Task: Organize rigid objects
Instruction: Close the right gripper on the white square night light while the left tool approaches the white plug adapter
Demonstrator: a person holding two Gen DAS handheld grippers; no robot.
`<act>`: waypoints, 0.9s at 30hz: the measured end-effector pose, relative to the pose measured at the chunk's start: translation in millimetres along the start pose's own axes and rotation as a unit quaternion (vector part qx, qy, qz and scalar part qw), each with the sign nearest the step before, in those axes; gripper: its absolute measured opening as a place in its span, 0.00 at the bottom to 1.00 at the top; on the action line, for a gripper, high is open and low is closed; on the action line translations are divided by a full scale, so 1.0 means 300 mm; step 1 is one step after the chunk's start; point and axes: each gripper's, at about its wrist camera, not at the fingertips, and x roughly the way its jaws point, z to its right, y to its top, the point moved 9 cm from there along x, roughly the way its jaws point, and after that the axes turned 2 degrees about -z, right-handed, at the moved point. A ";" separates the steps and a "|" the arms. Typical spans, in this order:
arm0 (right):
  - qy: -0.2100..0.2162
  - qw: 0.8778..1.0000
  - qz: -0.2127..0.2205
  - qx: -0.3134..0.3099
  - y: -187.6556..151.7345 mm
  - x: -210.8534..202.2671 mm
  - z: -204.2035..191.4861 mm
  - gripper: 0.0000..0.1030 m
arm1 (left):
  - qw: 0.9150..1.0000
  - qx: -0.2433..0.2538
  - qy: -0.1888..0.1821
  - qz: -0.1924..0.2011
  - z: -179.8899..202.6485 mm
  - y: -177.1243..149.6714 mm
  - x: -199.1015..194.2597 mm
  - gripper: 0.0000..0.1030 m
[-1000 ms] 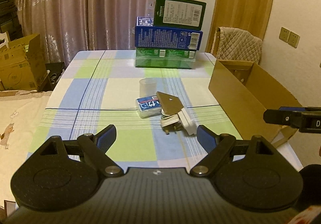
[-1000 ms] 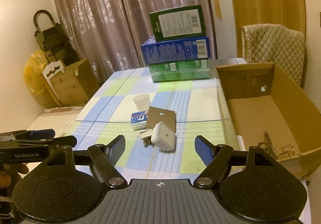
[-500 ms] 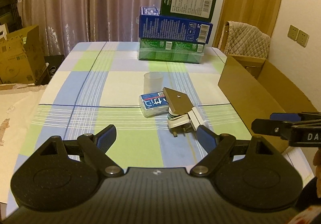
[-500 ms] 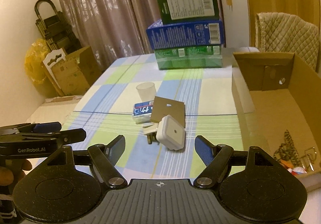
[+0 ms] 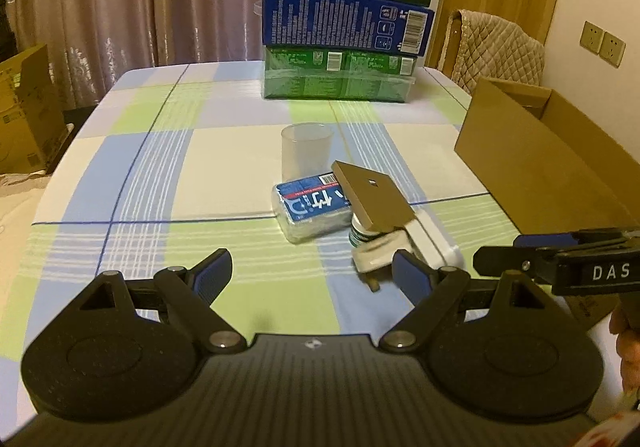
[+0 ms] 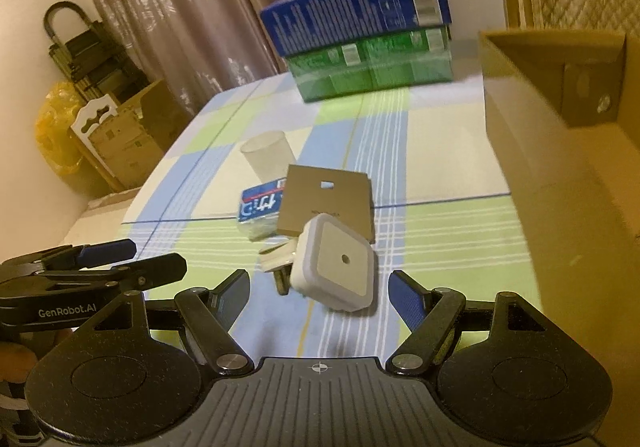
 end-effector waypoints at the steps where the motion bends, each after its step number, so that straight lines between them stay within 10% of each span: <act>1: 0.000 1.000 -0.003 0.003 0.001 0.018 0.006 0.71 | 1.000 0.003 0.000 -0.003 -0.003 0.004 0.022 0.82; 12: 0.005 0.997 -0.030 0.073 0.010 0.175 0.088 0.70 | 0.999 0.002 -0.018 -0.031 -0.005 -0.001 0.138 0.82; 27: -0.014 0.998 -0.018 0.057 0.028 0.158 0.094 0.32 | 0.999 0.004 -0.034 -0.032 0.018 -0.003 0.139 0.82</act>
